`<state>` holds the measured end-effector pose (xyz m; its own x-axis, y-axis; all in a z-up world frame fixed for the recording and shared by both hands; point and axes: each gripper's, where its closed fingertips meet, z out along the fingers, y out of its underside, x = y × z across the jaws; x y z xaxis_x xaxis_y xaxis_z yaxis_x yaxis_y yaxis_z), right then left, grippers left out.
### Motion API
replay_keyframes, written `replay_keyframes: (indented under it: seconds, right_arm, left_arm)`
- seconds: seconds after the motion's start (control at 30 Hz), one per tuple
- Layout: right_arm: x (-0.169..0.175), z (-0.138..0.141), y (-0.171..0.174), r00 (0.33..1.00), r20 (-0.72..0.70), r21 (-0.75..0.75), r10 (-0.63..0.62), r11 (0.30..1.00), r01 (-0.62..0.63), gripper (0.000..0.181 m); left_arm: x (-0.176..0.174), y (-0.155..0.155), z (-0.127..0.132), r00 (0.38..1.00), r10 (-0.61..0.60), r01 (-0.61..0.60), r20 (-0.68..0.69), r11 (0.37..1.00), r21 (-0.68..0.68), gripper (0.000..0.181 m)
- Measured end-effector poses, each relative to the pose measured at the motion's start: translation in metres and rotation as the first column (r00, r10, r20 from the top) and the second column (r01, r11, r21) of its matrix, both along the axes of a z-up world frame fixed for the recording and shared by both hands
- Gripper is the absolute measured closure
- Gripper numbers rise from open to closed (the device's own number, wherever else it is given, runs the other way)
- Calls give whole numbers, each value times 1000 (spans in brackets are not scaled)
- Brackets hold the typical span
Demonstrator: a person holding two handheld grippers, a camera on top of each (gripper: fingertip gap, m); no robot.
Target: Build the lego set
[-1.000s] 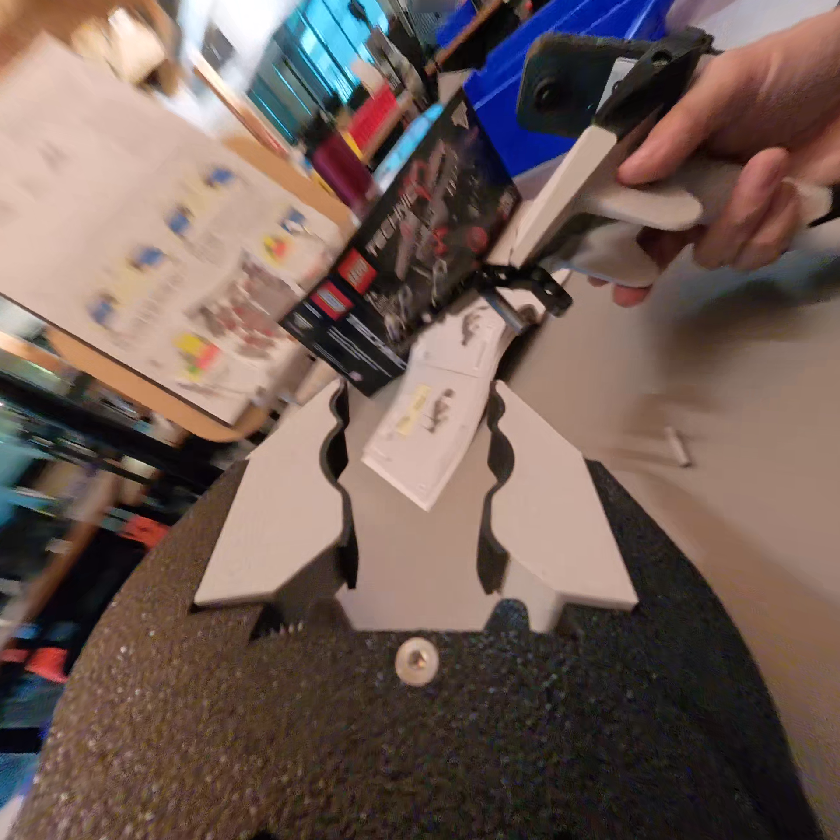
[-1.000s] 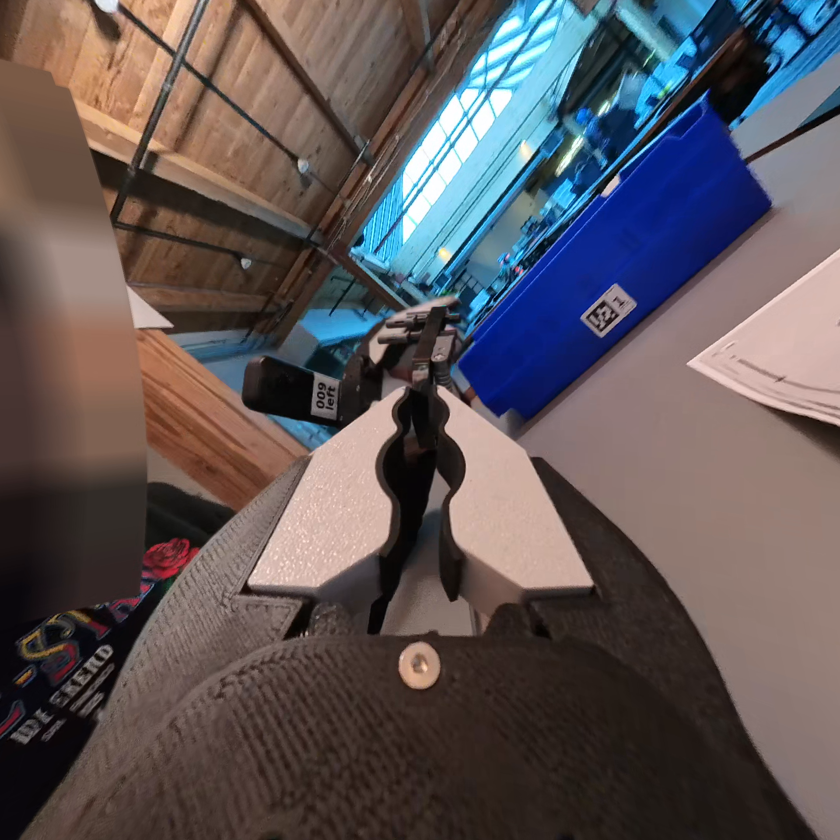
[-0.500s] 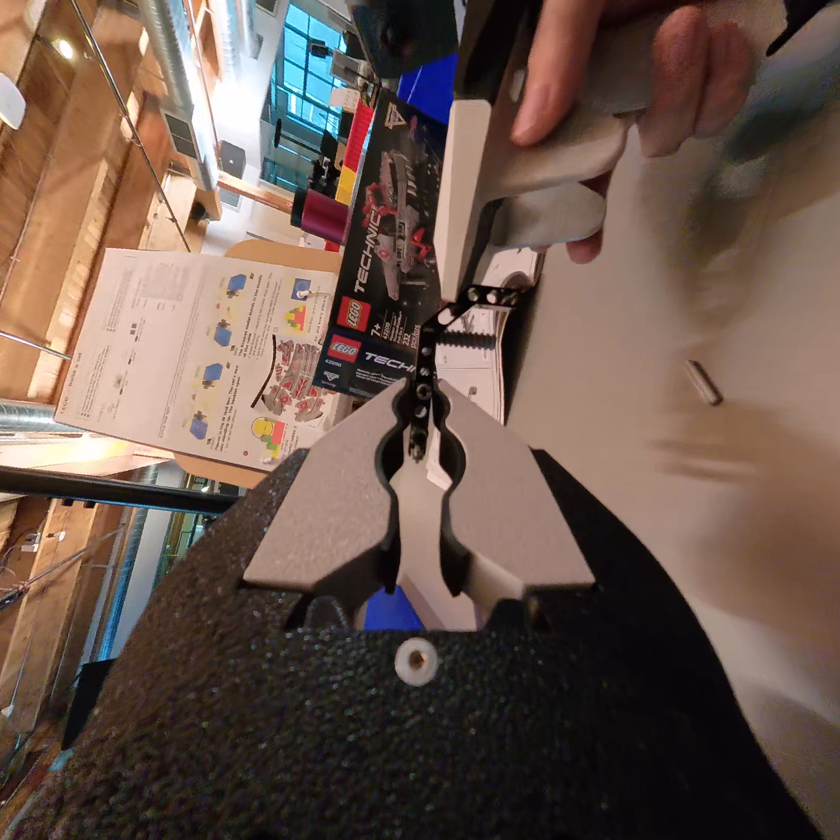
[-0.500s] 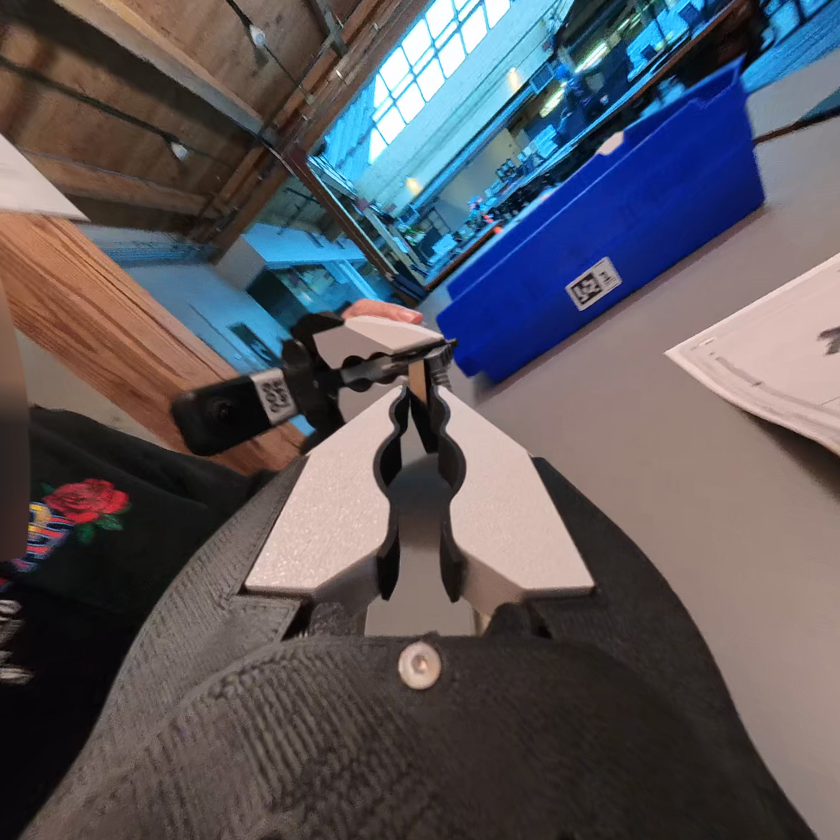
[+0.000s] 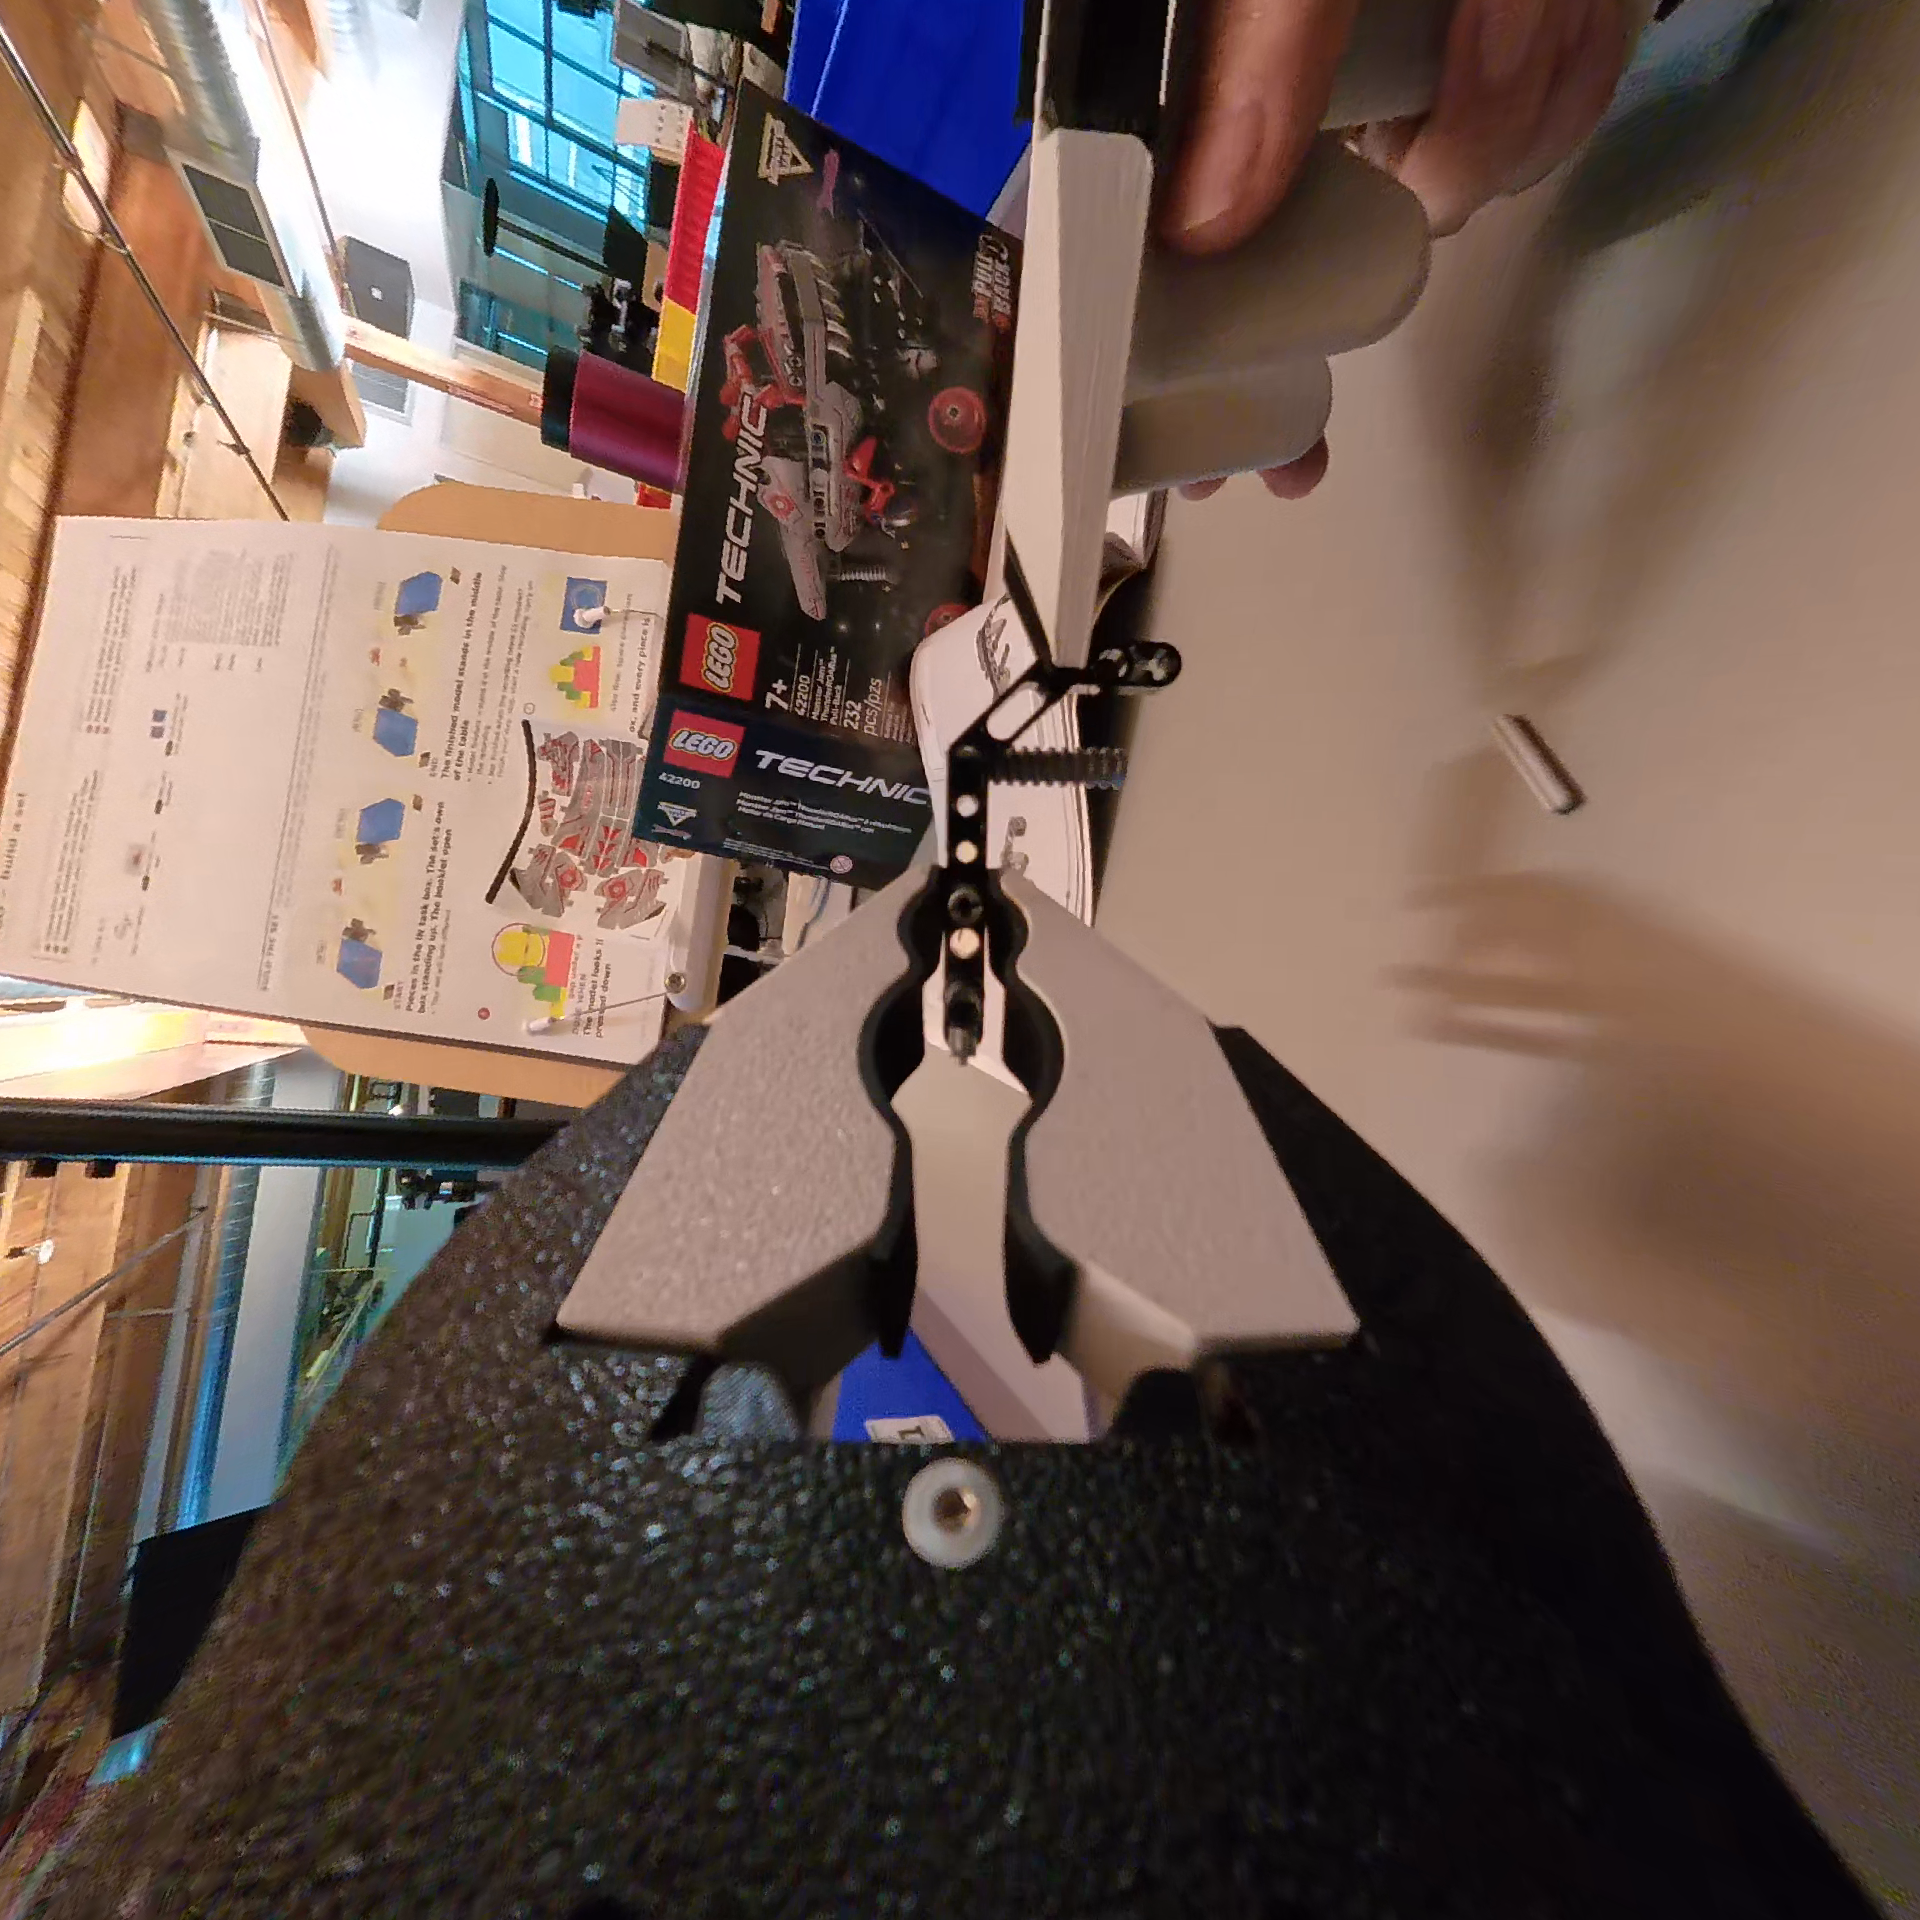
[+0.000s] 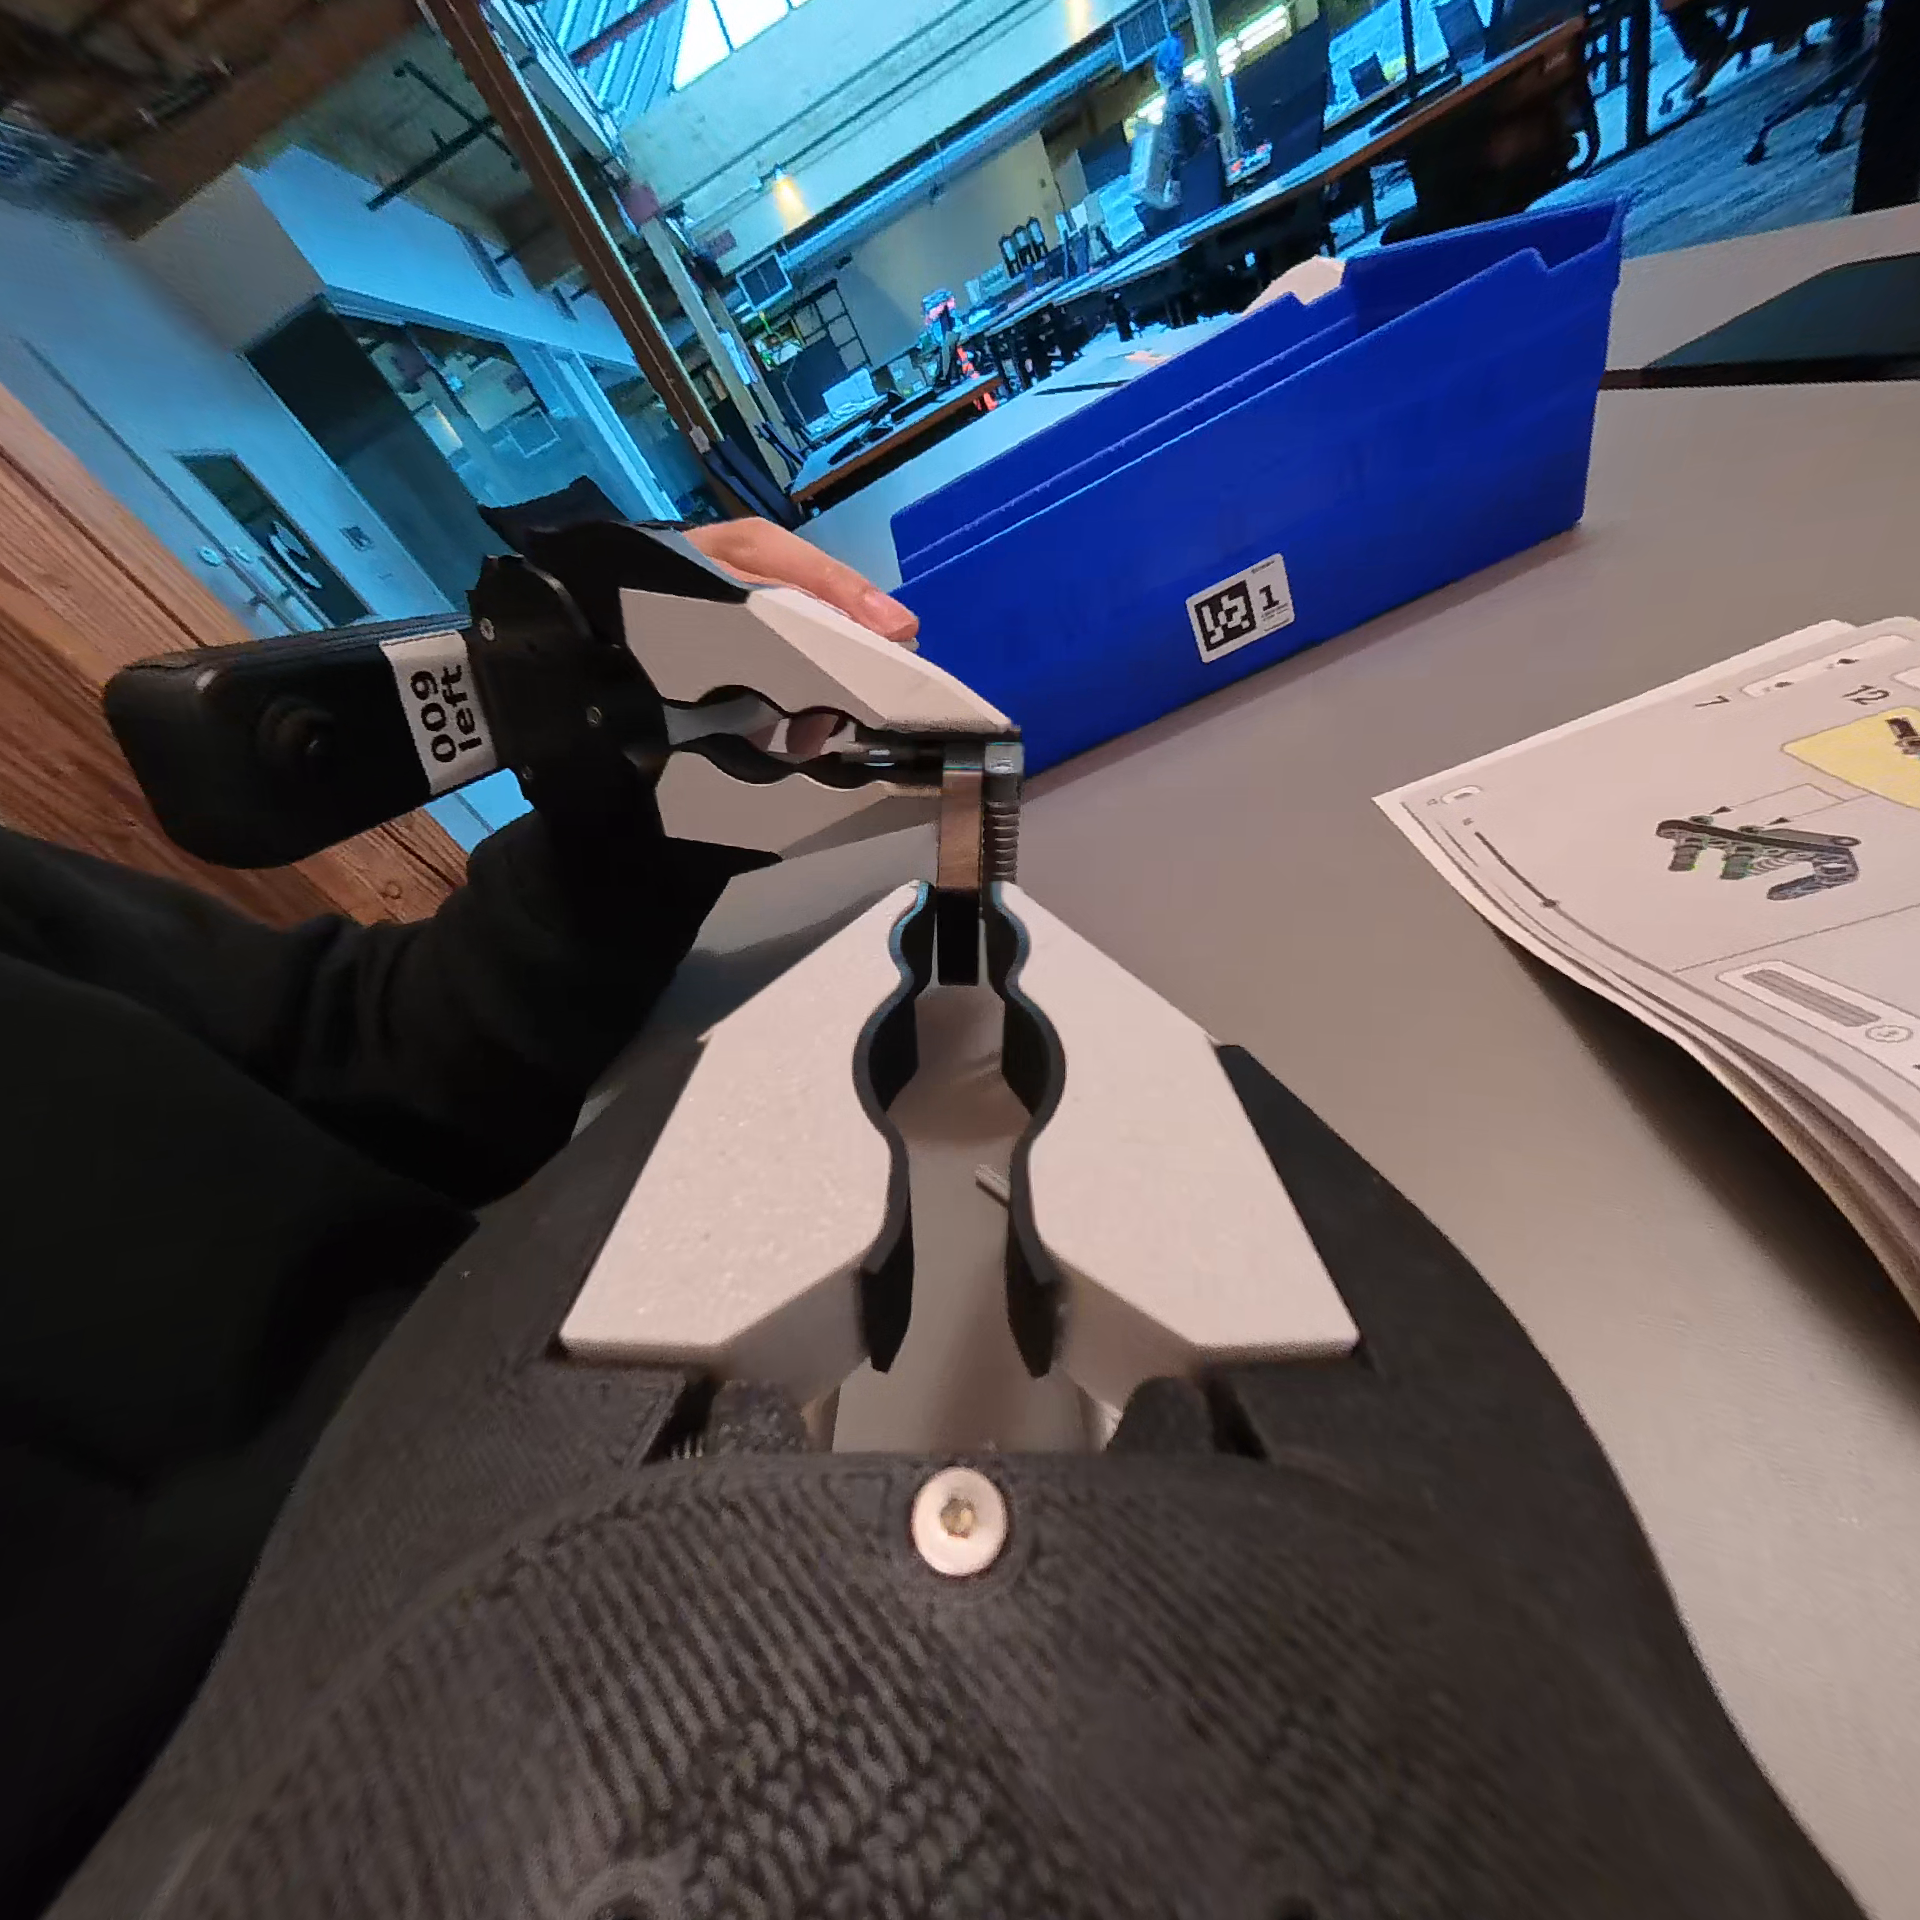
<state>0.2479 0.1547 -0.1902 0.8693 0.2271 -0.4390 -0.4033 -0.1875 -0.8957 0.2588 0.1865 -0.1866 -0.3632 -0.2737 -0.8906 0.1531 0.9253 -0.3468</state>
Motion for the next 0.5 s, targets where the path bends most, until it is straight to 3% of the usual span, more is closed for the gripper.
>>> replay_keyframes:
  seconds: [0.13, 0.2, 0.5]
  right_arm:
    - [2, -4, 1, 1000, 12, -19, -12, 1000, 12, 168]
    - [1, -4, 1, 1000, 17, -17, -6, 1000, 6, 176]
    - [-6, -6, 2, 999, 22, -32, 32, 999, -31, 176]
  left_arm:
    - [0, -2, -1, 1000, -7, 7, -7, 1000, -12, 176]
    - [1, -1, -2, 1000, -3, 3, -8, 1000, -8, 176]
    - [1, -2, -3, 1000, -13, 12, -11, 1000, -29, 176]
